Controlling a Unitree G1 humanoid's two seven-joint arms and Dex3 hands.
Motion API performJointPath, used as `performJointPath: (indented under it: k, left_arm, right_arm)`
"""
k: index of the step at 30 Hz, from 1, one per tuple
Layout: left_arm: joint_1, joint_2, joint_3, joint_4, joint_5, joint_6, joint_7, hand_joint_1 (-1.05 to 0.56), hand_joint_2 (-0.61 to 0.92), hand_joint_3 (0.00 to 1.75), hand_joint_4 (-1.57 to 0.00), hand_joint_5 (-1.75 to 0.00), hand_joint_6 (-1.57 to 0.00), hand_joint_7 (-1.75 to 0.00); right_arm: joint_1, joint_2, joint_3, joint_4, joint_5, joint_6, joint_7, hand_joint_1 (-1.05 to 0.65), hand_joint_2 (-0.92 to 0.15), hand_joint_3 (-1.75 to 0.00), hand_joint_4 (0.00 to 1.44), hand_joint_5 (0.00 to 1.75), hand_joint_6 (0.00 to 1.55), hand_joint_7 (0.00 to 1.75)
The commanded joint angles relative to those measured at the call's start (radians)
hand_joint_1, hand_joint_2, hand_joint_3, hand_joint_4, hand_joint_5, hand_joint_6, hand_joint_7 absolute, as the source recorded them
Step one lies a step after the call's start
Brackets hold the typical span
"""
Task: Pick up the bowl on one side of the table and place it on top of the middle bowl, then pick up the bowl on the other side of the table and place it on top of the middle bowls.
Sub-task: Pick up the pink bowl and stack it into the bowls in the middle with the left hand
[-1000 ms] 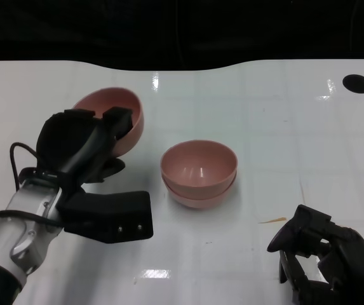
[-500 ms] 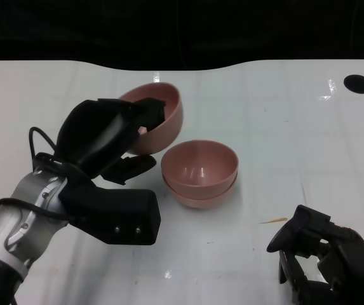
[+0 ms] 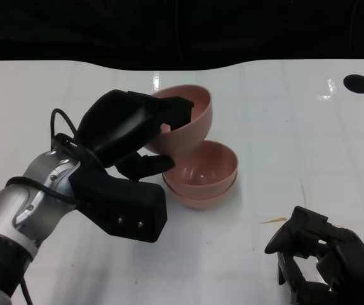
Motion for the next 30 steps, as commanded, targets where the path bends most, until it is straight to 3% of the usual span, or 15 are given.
performJointPath:
  k: [1,5,19,20,23,24,26,28,30]
  left_arm:
    - [-0.038,-0.001,-0.009,0.011,-0.002,-0.006,-0.048,-0.20,0.45,1.10,-0.90,-1.75,-0.74,-1.75]
    - [-0.058,-0.006,-0.031,0.015,0.014,-0.007,-0.085,-0.21,0.50,0.99,-0.88,-1.75,-0.71,-1.75]
    - [-0.090,-0.039,-0.069,0.063,0.033,0.010,-0.146,-0.20,0.56,0.94,-0.87,-1.75,-0.70,-1.70]
    - [-0.092,-0.039,-0.070,0.067,0.031,0.009,-0.148,-0.20,0.58,0.91,-0.84,-1.75,-0.75,-1.56]
    - [-0.093,-0.038,-0.078,0.072,0.038,0.014,-0.157,-0.20,0.59,0.88,-0.83,-1.75,-0.79,-1.45]
    - [-0.092,-0.037,-0.084,0.071,0.046,0.019,-0.162,-0.23,0.66,0.72,-0.78,-1.46,-0.77,-1.09]
    - [-0.090,-0.034,-0.090,0.071,0.060,0.023,-0.161,-0.28,0.85,0.33,-0.75,-1.08,-0.90,-0.41]
    - [-0.090,-0.030,-0.099,0.068,0.084,0.033,-0.160,-0.30,0.90,0.22,-0.74,-0.99,-0.93,-0.24]
    - [-0.087,-0.023,-0.112,0.058,0.116,0.051,-0.162,-0.46,0.92,0.26,-0.60,-0.58,-0.70,-0.06]
  right_arm:
    - [-0.003,-0.011,-0.012,-0.005,0.002,0.003,-0.005,-0.20,-0.53,-1.13,0.77,1.75,0.74,1.47]
    - [-0.002,-0.009,-0.011,-0.003,0.000,-0.007,-0.005,-0.20,-0.54,-1.14,0.78,1.75,0.73,1.48]
    - [-0.002,-0.006,-0.008,-0.013,-0.007,0.014,-0.018,-0.21,-0.53,-1.14,0.78,1.75,0.74,1.47]
    - [-0.003,-0.005,-0.008,-0.011,-0.007,0.013,-0.018,-0.20,-0.53,-1.14,0.78,1.75,0.74,1.47]
    - [-0.004,-0.005,-0.008,-0.010,-0.006,0.010,-0.017,-0.19,-0.53,-1.14,0.78,1.75,0.74,1.47]
    - [-0.004,-0.005,-0.008,-0.009,-0.005,0.008,-0.017,-0.20,-0.53,-1.14,0.78,1.75,0.74,1.47]
    - [-0.004,-0.004,-0.007,-0.010,-0.004,0.009,-0.016,-0.21,-0.53,-1.14,0.78,1.75,0.74,1.47]
    - [-0.003,-0.005,-0.008,-0.013,-0.002,0.014,-0.015,-0.21,-0.53,-1.14,0.78,1.75,0.74,1.47]
    - [-0.003,-0.005,-0.008,-0.014,0.000,0.018,-0.015,-0.21,-0.52,-1.14,0.78,1.75,0.74,1.46]
